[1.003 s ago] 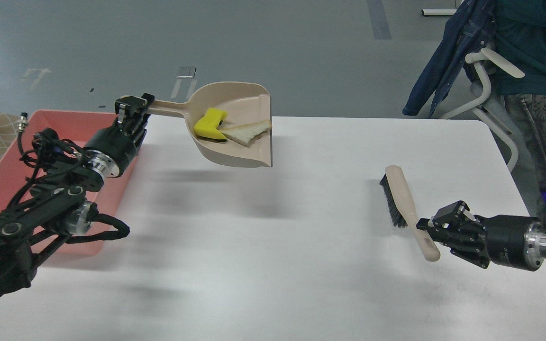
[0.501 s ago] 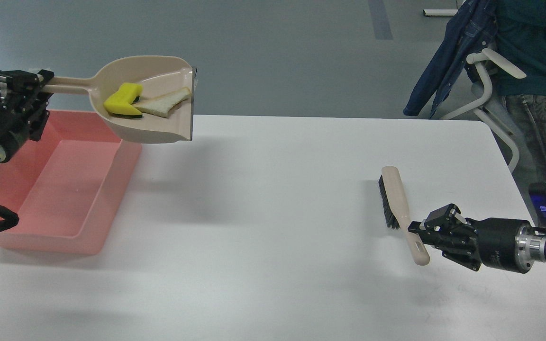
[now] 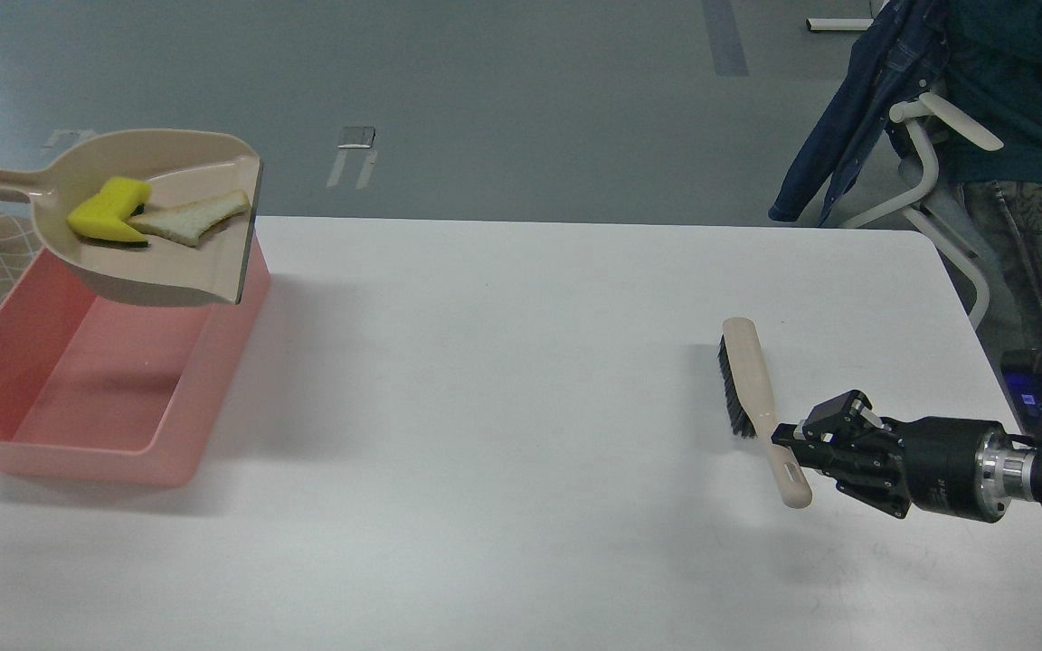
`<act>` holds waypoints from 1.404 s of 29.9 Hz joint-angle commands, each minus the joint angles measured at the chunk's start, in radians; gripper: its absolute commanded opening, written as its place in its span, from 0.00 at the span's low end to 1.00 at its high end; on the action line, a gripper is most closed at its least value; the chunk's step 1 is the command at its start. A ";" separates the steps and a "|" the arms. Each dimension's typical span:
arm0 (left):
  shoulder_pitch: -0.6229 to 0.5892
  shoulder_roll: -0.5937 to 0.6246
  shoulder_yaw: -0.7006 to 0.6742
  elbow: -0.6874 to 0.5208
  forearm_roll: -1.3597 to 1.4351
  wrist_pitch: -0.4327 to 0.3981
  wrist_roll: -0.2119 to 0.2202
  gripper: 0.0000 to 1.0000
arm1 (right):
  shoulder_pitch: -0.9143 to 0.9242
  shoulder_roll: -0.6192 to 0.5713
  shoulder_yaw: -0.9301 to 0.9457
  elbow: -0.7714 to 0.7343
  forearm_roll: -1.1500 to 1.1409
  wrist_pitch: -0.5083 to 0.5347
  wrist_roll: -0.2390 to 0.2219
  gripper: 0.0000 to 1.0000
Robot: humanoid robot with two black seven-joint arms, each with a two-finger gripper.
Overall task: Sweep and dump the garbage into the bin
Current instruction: 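Lift the dustpan over the pink bin and tip it with left gripper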
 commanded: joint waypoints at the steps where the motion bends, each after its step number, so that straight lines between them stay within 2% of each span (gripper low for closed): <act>1: 0.001 0.010 0.002 0.088 0.031 -0.056 -0.048 0.00 | 0.000 0.000 0.002 0.001 0.000 0.000 0.000 0.00; 2: 0.001 0.011 0.003 0.100 0.050 -0.062 -0.061 0.00 | 0.000 0.000 0.002 0.000 0.000 0.000 0.000 0.00; 7: 0.001 0.029 0.008 0.145 0.205 -0.070 -0.061 0.00 | 0.000 0.000 0.001 0.000 0.000 0.000 0.001 0.00; 17: -0.013 0.092 0.003 0.166 0.291 -0.056 -0.061 0.00 | 0.000 0.000 -0.001 0.001 0.000 0.000 0.000 0.00; 21: -0.022 0.123 -0.003 0.166 0.411 0.000 -0.061 0.00 | 0.000 0.000 -0.003 0.001 0.000 0.000 0.000 0.00; 29: -0.061 0.145 -0.003 0.165 0.548 0.045 -0.061 0.00 | 0.000 0.014 -0.006 0.001 0.000 0.000 0.000 0.00; 33: -0.090 0.151 -0.001 0.160 0.649 0.093 -0.061 0.00 | -0.006 0.014 -0.003 0.001 0.000 0.000 0.000 0.00; 42: -0.101 0.175 0.000 0.154 0.722 0.125 -0.061 0.00 | -0.006 0.014 0.001 0.003 0.000 0.000 0.000 0.00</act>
